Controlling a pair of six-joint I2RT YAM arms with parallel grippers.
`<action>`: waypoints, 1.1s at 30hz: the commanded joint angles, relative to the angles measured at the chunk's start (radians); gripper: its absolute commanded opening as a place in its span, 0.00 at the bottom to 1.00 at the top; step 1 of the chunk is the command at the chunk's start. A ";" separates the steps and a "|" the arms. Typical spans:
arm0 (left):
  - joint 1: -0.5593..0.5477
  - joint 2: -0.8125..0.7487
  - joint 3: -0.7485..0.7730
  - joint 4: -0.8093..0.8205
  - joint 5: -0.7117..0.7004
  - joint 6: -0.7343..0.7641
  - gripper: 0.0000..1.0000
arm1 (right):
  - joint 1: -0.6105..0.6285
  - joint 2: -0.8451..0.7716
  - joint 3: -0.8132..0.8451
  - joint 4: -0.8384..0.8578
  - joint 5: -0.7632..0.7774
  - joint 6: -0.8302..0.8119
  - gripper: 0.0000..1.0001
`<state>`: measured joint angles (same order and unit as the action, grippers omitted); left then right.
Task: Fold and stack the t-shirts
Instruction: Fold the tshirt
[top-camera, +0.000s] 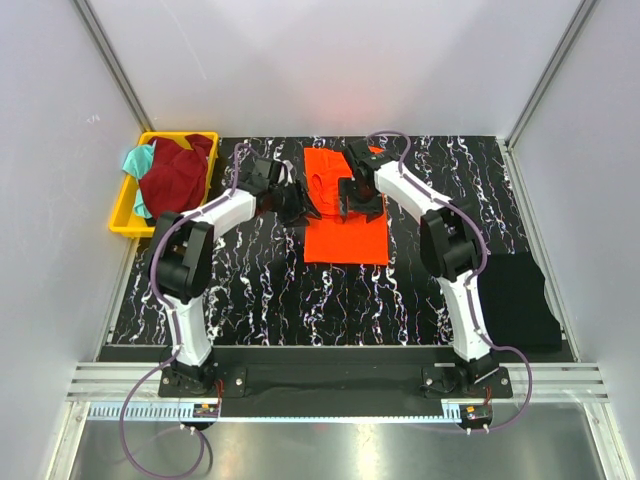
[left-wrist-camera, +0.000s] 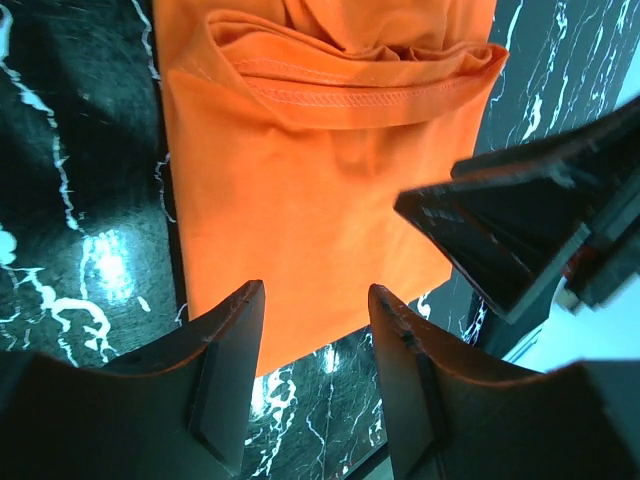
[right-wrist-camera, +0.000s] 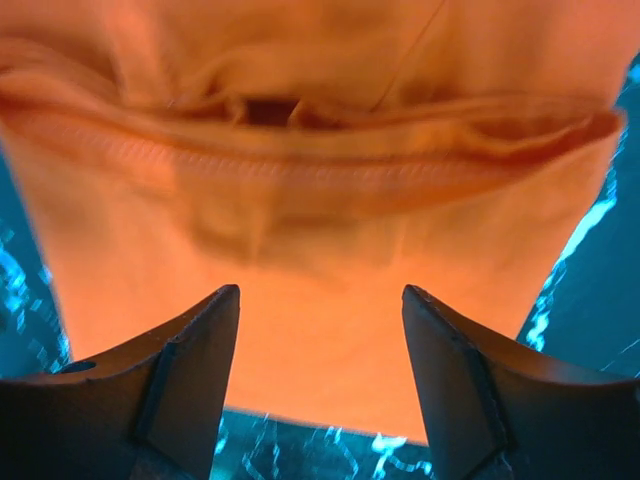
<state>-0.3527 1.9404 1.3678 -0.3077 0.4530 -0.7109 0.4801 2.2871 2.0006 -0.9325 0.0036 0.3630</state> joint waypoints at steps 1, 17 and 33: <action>-0.015 -0.017 0.014 0.065 -0.005 0.021 0.50 | -0.012 0.052 0.067 0.049 0.116 -0.025 0.74; -0.023 0.209 0.249 0.114 0.039 -0.030 0.51 | -0.094 0.284 0.560 0.021 0.181 -0.133 0.85; -0.019 0.321 0.269 0.497 0.122 -0.225 0.47 | -0.255 0.112 0.319 0.127 -0.428 0.091 0.29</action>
<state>-0.3733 2.2562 1.6566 -0.0051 0.5339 -0.8780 0.2760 2.4454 2.3646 -0.8871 -0.1745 0.3351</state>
